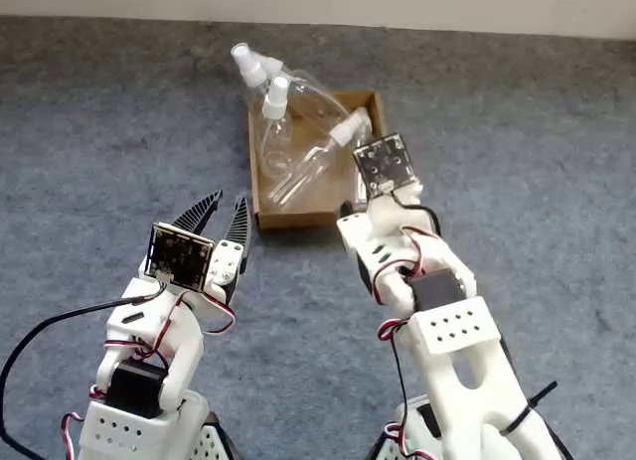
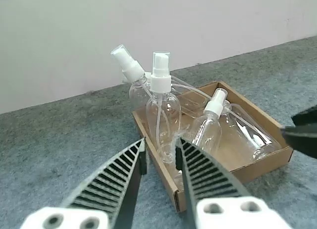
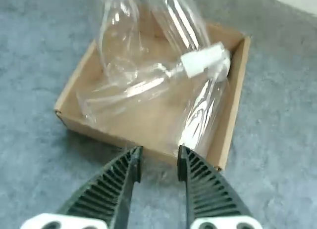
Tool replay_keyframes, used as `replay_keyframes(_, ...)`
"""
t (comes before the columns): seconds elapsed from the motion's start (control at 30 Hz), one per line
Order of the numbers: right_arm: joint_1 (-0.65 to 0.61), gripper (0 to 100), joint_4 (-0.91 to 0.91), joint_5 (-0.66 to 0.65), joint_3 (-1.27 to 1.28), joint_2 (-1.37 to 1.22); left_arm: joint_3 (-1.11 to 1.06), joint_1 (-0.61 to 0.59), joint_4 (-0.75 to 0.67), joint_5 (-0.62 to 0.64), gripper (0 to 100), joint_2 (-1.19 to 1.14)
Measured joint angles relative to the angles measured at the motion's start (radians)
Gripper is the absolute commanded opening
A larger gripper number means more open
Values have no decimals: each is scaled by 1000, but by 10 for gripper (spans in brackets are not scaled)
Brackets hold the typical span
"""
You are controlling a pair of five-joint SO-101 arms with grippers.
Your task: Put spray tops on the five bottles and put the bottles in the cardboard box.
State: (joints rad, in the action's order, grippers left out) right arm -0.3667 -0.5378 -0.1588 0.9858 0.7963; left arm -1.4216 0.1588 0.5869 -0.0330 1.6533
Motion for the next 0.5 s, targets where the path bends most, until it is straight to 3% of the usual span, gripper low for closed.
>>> replay_keyframes(0.13, 18, 77, -2, 0, 2, 28, 18, -55, 0, 0, 67, 0)
replay_keyframes(0.33, 31, 77, -140, 0, 34, 244, 35, -339, -2, 0, 69, 0)
replay_keyframes(0.5, 35, 77, -183, 0, 269, 485, 34, -525, -2, 0, 70, 0)
